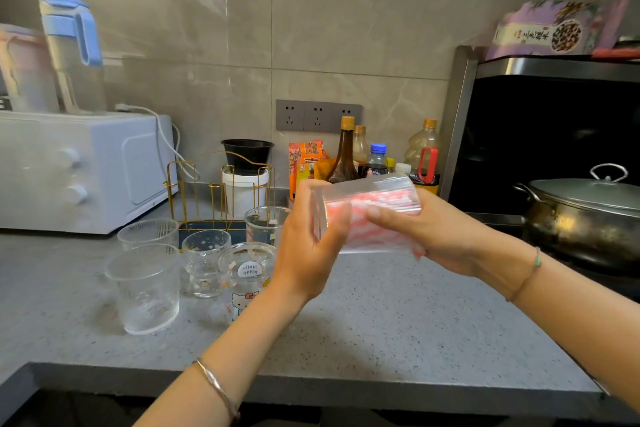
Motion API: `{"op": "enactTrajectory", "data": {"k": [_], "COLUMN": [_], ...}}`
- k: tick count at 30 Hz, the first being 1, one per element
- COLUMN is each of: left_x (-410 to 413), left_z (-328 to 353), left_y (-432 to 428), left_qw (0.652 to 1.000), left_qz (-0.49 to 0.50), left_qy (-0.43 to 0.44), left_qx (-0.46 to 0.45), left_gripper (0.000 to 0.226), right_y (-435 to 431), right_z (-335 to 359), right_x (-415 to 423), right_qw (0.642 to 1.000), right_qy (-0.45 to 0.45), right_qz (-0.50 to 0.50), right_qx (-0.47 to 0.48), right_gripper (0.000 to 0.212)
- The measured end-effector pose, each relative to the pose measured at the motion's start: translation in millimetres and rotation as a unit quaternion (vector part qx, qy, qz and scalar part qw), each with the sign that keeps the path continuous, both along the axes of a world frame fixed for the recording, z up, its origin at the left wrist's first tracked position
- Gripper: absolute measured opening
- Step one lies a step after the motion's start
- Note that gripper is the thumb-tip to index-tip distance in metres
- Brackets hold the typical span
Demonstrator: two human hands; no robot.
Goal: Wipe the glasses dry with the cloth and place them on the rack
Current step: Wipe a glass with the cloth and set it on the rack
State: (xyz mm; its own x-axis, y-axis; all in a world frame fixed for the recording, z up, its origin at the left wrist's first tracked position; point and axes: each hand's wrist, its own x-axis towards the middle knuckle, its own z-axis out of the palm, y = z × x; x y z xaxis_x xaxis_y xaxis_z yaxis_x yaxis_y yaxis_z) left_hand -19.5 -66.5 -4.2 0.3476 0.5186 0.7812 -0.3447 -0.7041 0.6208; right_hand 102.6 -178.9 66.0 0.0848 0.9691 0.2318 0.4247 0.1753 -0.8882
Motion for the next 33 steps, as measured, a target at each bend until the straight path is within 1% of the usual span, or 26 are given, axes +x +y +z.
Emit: {"op": "enactTrajectory", "data": {"k": [1,3,5,6,7,8,9,11,12,13,15,18,19,21,22,24,25,26,27,28,29,30,31,32,33], "left_x": [-0.3,-1.1,-0.9,-0.9,-1.1,-0.9,-0.5,-1.2,-1.6,-2.3,-2.0,-1.0,-1.1,-1.3,-2.1,-4.2,-5.0,-4.9,-5.8,-7.3,-9.0,-10.2,-11.8,-13.8,-16.5], "left_z": [-2.4,-4.6,-4.5,-3.1,0.3,4.0,8.6,17.5,18.6,19.0,17.4,12.9,11.9,8.6,5.8,0.6,-0.8,-2.2,-0.4,2.9,8.4,13.4,19.0,24.9,30.3], "left_y": [3.0,5.7,5.8,3.9,0.4,-2.9,-5.3,-6.0,-4.6,-4.7,-4.3,-6.2,-6.9,-6.4,-5.4,-2.9,-2.3,-0.3,-0.9,-1.4,-2.1,-0.2,1.5,2.9,3.9], "left_qw": [0.999,0.995,0.996,0.998,1.0,0.998,0.99,0.948,0.931,0.923,0.932,0.96,0.97,0.986,0.993,1.0,0.999,0.998,0.998,0.996,0.991,0.977,0.954,0.923,0.885], "left_qz": [0.011,0.023,0.02,0.009,-0.014,-0.041,-0.07,-0.121,-0.129,-0.125,-0.103,-0.062,-0.049,-0.028,-0.02,0.001,0.005,0.004,-0.01,-0.04,-0.088,-0.137,-0.187,-0.236,-0.282], "left_qy": [-0.009,-0.027,-0.03,-0.02,-0.002,0.022,0.049,0.095,0.108,0.117,0.112,0.062,0.047,0.026,0.023,0.025,0.031,0.042,0.057,0.073,0.085,0.1,0.124,0.153,0.181], "left_qx": [0.04,0.088,0.087,0.065,0.024,-0.035,-0.113,-0.277,-0.325,-0.345,-0.33,-0.265,-0.236,-0.159,-0.112,-0.009,0.027,0.041,0.032,-0.002,-0.059,-0.127,-0.197,-0.262,-0.323], "left_gripper": [0.061,0.058,0.056,0.057,0.06,0.065,0.073,0.086,0.084,0.077,0.066,0.058,0.055,0.05,0.05,0.059,0.062,0.062,0.061,0.065,0.073,0.084,0.092,0.095,0.088], "right_y": [-0.3,0.3,0.3,0.2,0.5,-0.6,-1.1,0.0,-0.6,0.2,1.9,3.4,4.2,1.9,-0.3,-1.9,-2.1,-2.3,-2.4,-3.1,-3.2,-4.8,-7.0,-8.8,-9.6], "right_z": [0.1,2.1,7.5,9.8,10.8,12.1,12.1,10.4,10.0,8.6,6.3,6.1,5.8,8.0,9.1,10.9,11.9,14.0,15.8,18.8,20.7,22.8,24.0,25.0,24.8], "right_x": [0.4,0.7,-0.8,-1.4,-0.4,-1.4,-2.1,-2.5,-4.5,-3.9,-3.6,-8.0,-7.5,-9.3,-9.7,-5.5,-2.3,-0.9,1.8,3.6,7.2,9.1,9.9,9.2,9.1], "right_qw": [1.0,1.0,1.0,1.0,1.0,1.0,0.999,0.997,0.995,0.995,0.996,0.996,0.996,0.998,0.998,0.996,0.996,0.995,0.995,0.994,0.994,0.994,0.994,0.992,0.991], "right_qy": [0.004,-0.007,-0.01,-0.006,-0.001,-0.004,-0.021,-0.071,-0.09,-0.095,-0.08,-0.087,-0.086,-0.06,-0.054,-0.061,-0.066,-0.07,-0.076,-0.079,-0.077,-0.072,-0.069,-0.073,-0.086], "right_qz": [-0.004,-0.003,-0.005,-0.008,-0.015,-0.021,-0.028,-0.034,-0.032,-0.029,-0.026,-0.027,-0.02,-0.015,-0.023,-0.03,-0.027,-0.024,-0.014,-0.009,-0.002,-0.001,0.007,0.012,0.018], "right_qx": [-0.012,-0.021,-0.016,-0.006,0.003,0.01,0.016,0.023,0.024,0.02,0.005,-0.015,-0.023,-0.029,-0.036,-0.05,-0.057,-0.065,-0.069,-0.074,-0.076,-0.081,-0.089,-0.098,-0.104], "right_gripper": [0.033,0.034,0.03,0.025,0.017,0.01,0.006,0.01,0.011,0.012,0.011,0.022,0.023,0.013,0.01,0.024,0.027,0.027,0.027,0.03,0.034,0.035,0.032,0.029,0.027]}}
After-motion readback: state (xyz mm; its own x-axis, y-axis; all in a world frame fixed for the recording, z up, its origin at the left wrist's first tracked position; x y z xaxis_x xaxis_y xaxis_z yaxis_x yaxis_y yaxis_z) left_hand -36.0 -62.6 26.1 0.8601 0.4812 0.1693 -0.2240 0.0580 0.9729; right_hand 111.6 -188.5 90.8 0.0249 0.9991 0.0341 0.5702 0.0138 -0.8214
